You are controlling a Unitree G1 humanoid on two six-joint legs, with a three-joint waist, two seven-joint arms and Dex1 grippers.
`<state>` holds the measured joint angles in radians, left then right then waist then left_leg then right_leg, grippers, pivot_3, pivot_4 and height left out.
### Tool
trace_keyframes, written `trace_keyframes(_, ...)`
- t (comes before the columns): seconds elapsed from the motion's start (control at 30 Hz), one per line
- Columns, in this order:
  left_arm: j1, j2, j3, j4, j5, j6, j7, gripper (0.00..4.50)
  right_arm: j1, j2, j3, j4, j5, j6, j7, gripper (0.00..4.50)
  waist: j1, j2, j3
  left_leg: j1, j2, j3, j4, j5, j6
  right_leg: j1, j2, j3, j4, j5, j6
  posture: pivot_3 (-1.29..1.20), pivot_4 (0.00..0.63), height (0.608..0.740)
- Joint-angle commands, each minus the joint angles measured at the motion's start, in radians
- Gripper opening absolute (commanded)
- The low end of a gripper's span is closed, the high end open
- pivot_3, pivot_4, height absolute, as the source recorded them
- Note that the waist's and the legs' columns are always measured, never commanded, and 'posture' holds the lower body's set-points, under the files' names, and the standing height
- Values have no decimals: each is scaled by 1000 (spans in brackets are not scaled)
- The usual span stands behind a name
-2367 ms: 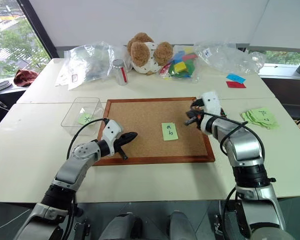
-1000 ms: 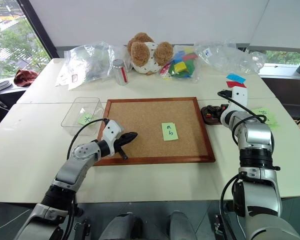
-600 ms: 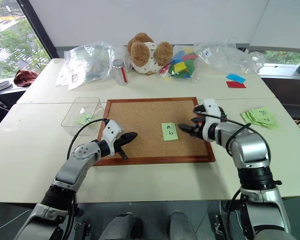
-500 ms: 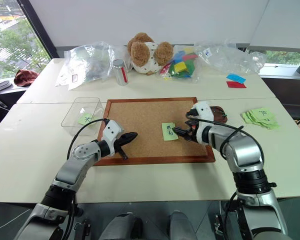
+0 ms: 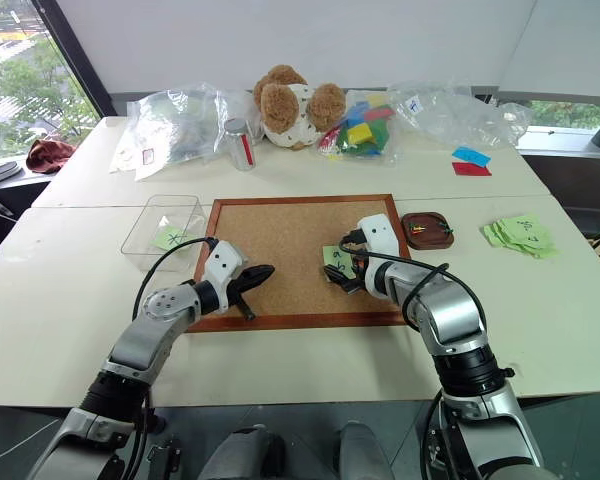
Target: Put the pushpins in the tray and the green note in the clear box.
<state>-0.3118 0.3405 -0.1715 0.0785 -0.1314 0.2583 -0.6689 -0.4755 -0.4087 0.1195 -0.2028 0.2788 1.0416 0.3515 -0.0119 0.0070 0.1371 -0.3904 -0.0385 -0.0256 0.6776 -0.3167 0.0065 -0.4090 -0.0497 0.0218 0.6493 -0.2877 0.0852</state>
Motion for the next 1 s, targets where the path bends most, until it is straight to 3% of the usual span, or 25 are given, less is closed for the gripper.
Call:
trace_keyframes(0.03,43,10,-39,39,25,48,-15,0,-7,10,34,-36,-24,9,-15,4440,0,0,0,0,0,0,0,0,0,0,0,0,0,0,0,0,150,740)
trace_keyframes(0.4,50,9,-40,33,26,46,-11,0,26,-9,112,-59,-79,0,-2,4440,-1,0,0,0,0,0,0,0,0,0,0,0,0,0,0,0,150,740)
trace_keyframes(0.5,51,8,-39,32,25,46,-9,0,30,2,107,-55,-79,3,1,3646,-1,0,-1,0,0,0,0,0,0,0,0,0,0,0,0,0,150,740)
trace_keyframes(0.73,49,6,-38,34,25,45,-7,0,44,48,47,-38,-51,49,-2,423,-1,-2,-3,1,0,0,0,0,0,1,0,0,0,0,0,0,150,740)
trace_keyframes(0.9,53,7,-38,30,24,46,-7,0,37,35,31,-56,-56,31,5,423,-1,-2,-4,1,0,0,0,0,0,1,0,0,0,0,0,0,150,740)
trace_keyframes(1.0,51,8,-39,31,24,46,-10,0,31,28,28,-62,-58,13,13,1246,-1,-2,-4,1,0,0,0,0,0,1,0,0,0,0,0,0,150,740)
